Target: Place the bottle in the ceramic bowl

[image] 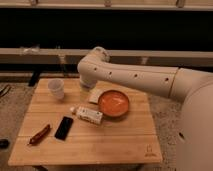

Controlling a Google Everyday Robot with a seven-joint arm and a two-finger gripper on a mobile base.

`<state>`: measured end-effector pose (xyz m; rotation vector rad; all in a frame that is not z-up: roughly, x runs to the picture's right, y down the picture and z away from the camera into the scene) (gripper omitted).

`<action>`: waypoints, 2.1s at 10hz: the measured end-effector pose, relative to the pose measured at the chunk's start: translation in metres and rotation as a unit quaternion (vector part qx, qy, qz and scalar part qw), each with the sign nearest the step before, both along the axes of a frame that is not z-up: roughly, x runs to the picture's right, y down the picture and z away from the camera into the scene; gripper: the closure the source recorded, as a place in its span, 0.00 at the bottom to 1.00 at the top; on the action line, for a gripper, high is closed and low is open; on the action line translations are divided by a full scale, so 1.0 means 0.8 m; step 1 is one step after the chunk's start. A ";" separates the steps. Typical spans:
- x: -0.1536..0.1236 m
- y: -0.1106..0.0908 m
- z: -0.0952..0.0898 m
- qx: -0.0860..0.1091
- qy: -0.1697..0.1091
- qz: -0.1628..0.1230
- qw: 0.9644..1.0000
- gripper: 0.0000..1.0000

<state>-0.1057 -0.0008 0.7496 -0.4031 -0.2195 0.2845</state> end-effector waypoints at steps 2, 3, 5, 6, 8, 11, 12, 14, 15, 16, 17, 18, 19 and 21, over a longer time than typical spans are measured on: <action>0.000 0.000 0.000 0.000 0.000 0.000 1.000 0.20; 0.000 0.000 0.000 0.000 0.000 0.000 1.000 0.20; 0.000 0.000 0.000 0.000 0.000 0.000 1.000 0.20; 0.000 0.000 0.000 0.000 0.000 0.000 1.000 0.20; 0.000 0.000 0.000 0.000 0.000 0.000 1.000 0.20; 0.000 -0.001 0.000 0.000 0.000 0.000 1.000 0.20; 0.000 0.003 0.002 -0.002 -0.001 -0.003 1.000 0.20; -0.024 0.041 0.012 -0.024 -0.011 -0.029 0.999 0.20; -0.042 0.068 0.018 -0.041 -0.019 -0.044 0.998 0.20; -0.059 0.097 0.024 -0.064 -0.027 -0.049 0.996 0.20; -0.075 0.119 0.029 -0.085 -0.035 -0.053 0.994 0.20; -0.093 0.142 0.036 -0.106 -0.043 -0.061 0.992 0.20; -0.103 0.155 0.044 -0.119 -0.046 -0.069 0.989 0.20; -0.108 0.169 0.065 -0.136 -0.042 -0.076 0.987 0.20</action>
